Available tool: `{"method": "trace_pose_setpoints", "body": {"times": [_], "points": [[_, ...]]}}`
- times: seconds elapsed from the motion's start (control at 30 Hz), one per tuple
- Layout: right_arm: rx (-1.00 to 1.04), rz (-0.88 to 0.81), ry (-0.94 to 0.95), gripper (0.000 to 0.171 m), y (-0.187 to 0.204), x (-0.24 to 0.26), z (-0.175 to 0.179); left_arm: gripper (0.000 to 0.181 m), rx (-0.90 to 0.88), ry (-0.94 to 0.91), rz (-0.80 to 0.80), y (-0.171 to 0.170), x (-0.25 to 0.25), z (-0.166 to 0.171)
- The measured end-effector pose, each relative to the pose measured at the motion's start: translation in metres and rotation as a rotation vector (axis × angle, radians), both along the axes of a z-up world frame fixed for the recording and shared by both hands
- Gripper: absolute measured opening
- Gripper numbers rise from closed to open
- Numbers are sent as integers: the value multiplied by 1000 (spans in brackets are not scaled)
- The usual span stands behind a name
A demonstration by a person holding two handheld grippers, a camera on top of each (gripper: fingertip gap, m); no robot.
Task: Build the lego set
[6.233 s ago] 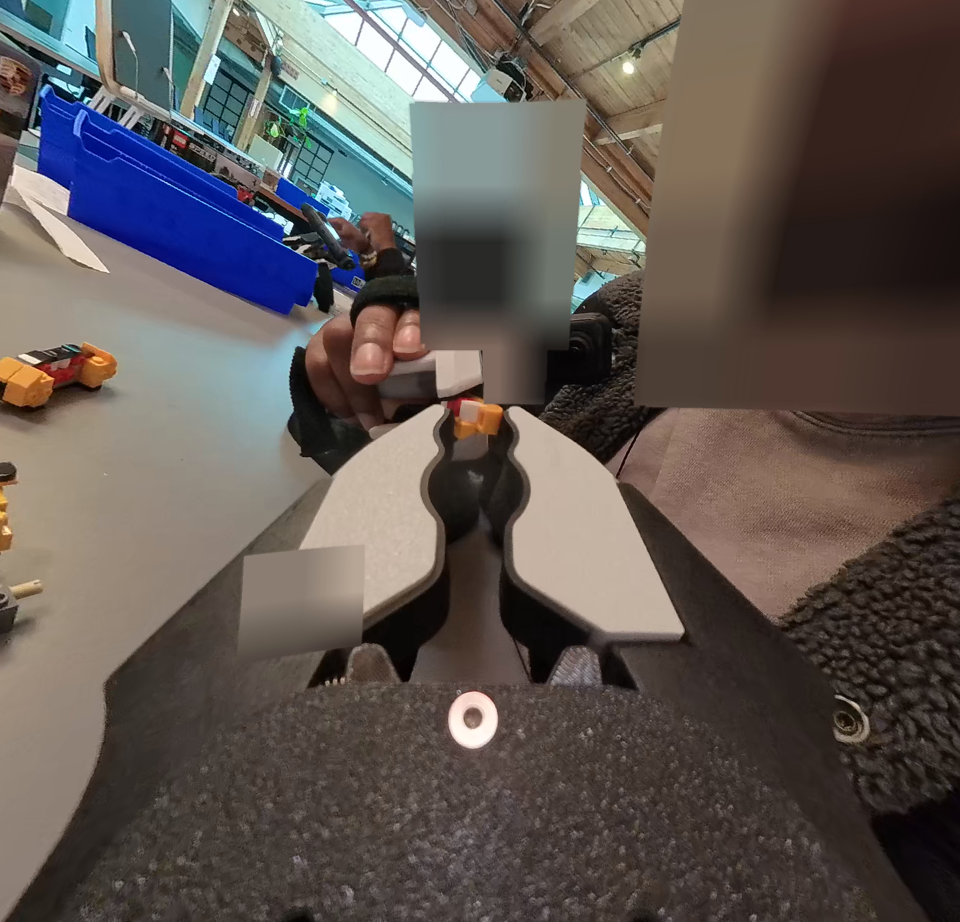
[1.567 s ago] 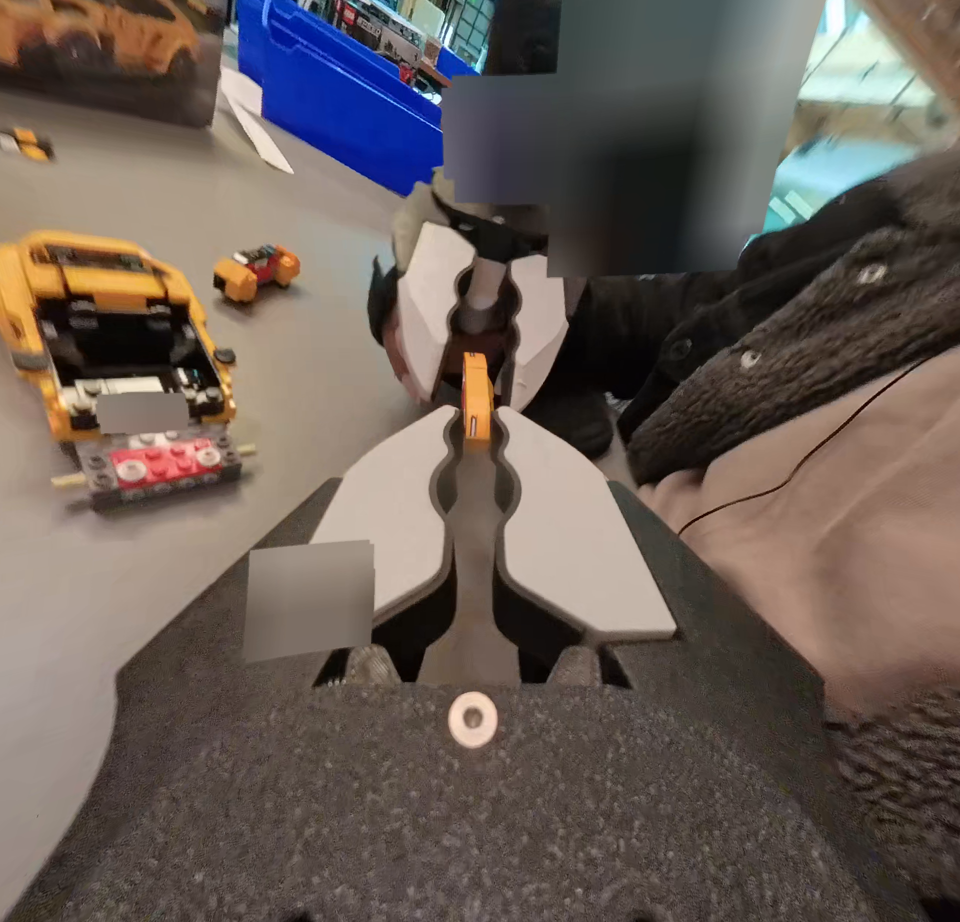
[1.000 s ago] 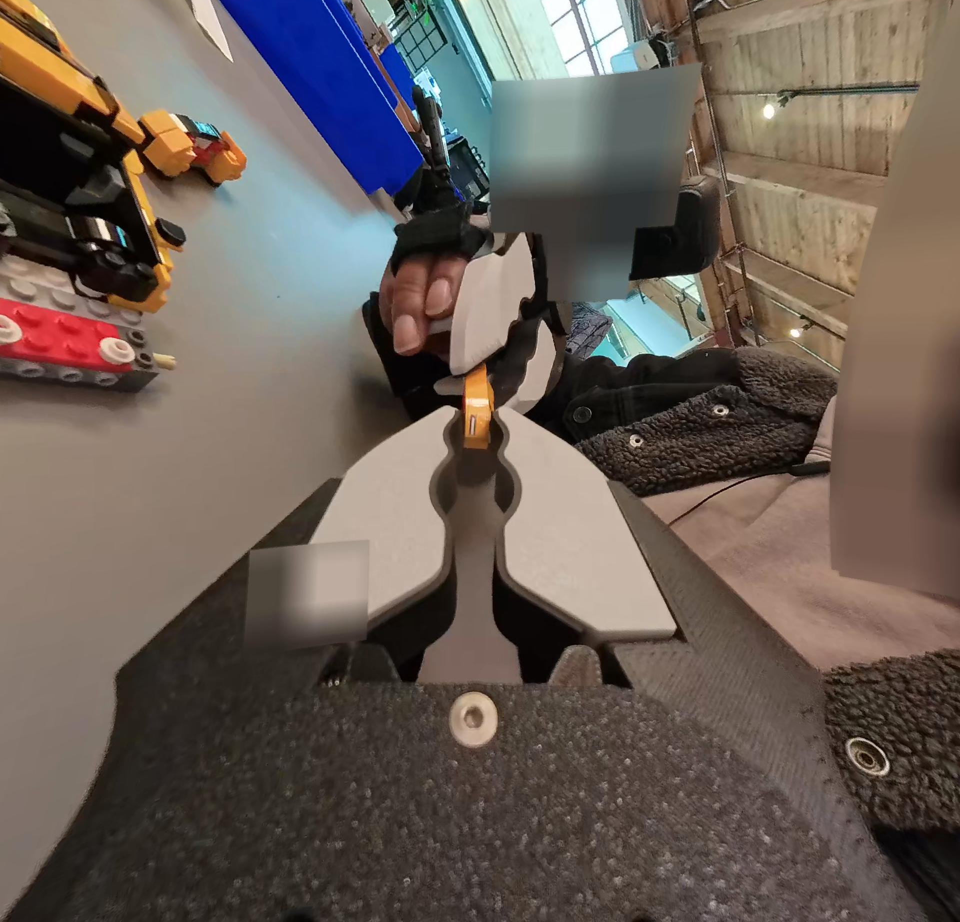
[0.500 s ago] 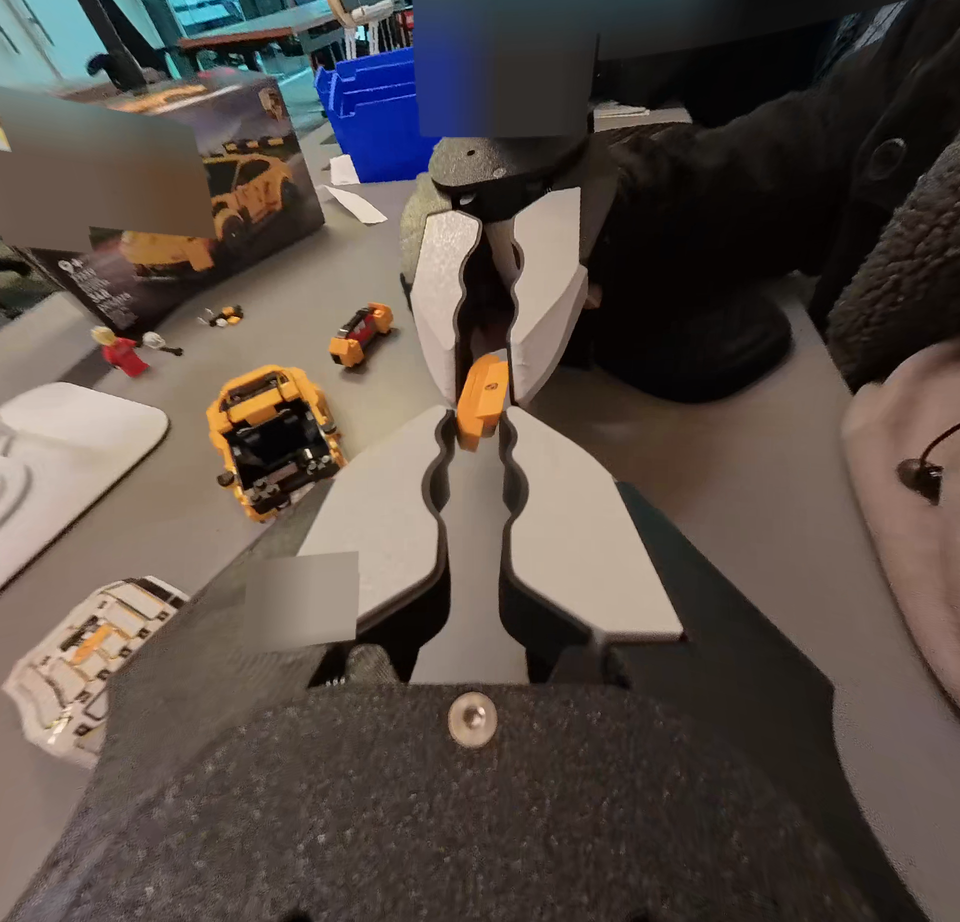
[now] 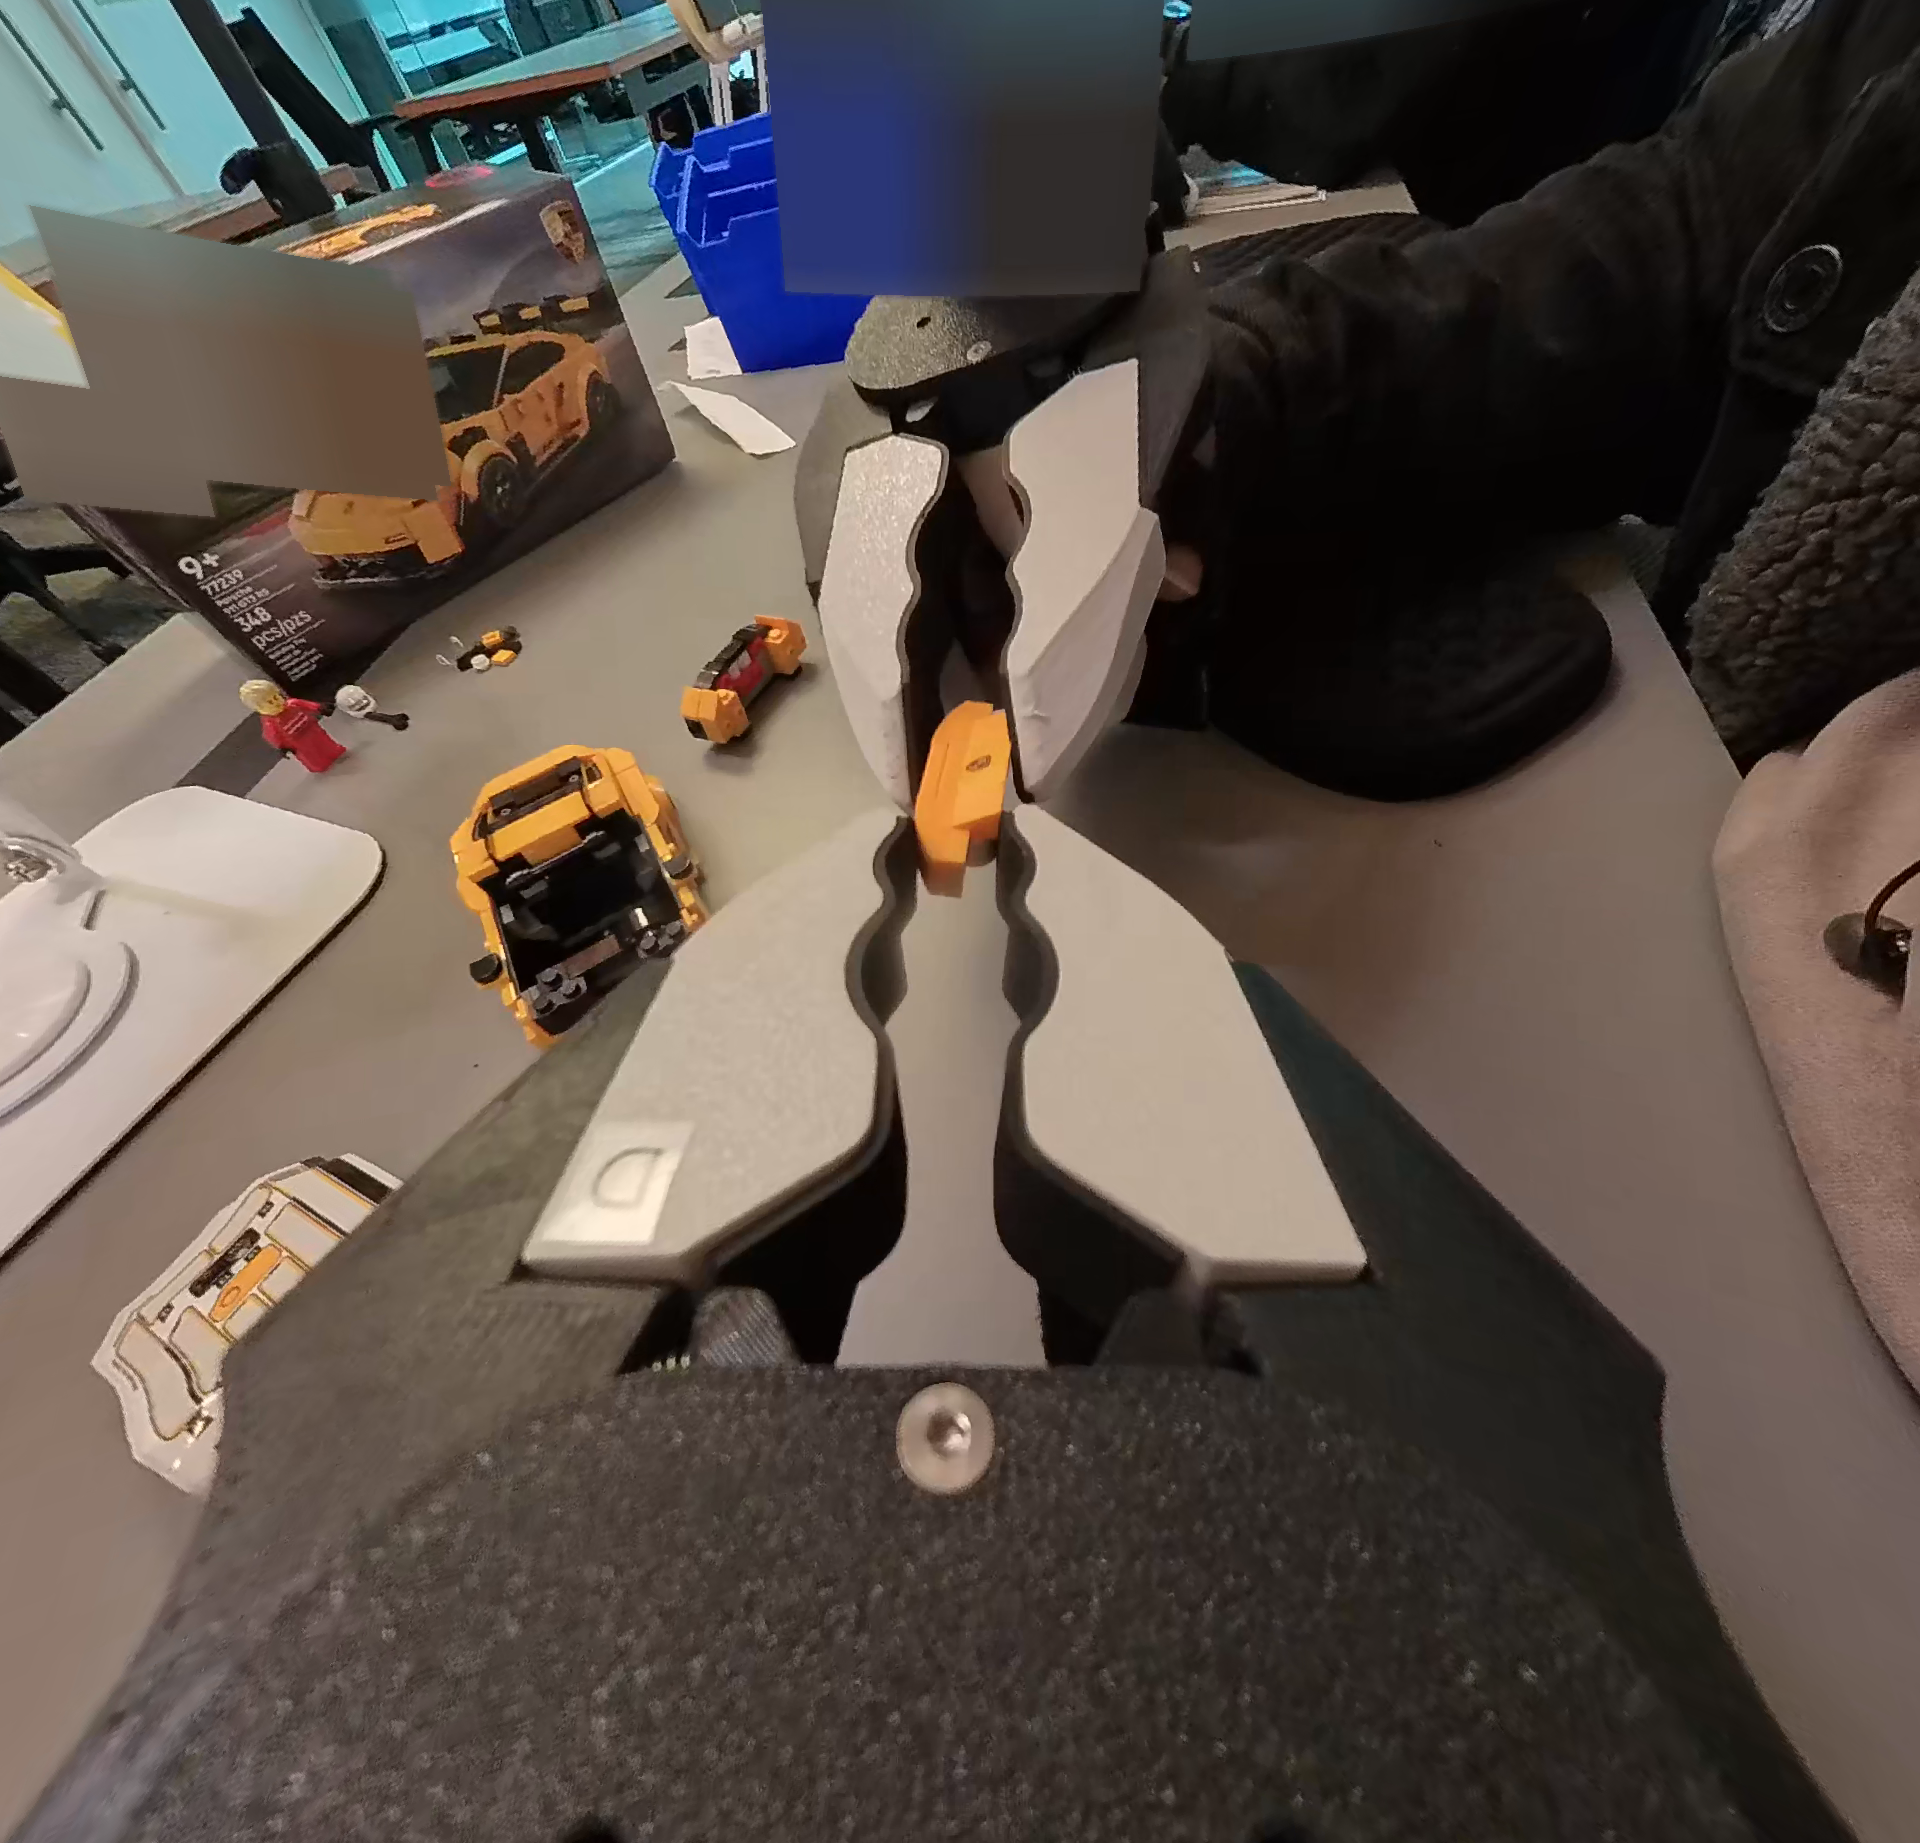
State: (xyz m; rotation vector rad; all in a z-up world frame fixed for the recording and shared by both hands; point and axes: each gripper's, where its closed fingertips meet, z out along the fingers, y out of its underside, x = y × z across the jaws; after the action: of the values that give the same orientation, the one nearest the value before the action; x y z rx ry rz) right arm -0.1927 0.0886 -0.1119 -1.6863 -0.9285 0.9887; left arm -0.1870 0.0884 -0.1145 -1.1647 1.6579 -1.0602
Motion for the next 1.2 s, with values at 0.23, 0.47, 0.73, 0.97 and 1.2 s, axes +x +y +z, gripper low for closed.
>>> {"method": "trace_pose_setpoints", "body": {"times": [0.23,0.47,0.73,0.97,1.2], "points": [[160,-80,-204,19,12,12,-21,42,-97,66,-1,12,-3,-15],[395,-117,-671,19,25,24,-72,26,-194,208,94,33,-3,-47],[347,-26,-768,25,14,21,-90,24,-58,321,105,31,-2,-74],[81,-29,-588,26,7,23,-78,19,-16,335,99,30,-2,-77],[-225,-135,-445,16,15,30,-77,16,15,351,99,29,-2,-81]]}}
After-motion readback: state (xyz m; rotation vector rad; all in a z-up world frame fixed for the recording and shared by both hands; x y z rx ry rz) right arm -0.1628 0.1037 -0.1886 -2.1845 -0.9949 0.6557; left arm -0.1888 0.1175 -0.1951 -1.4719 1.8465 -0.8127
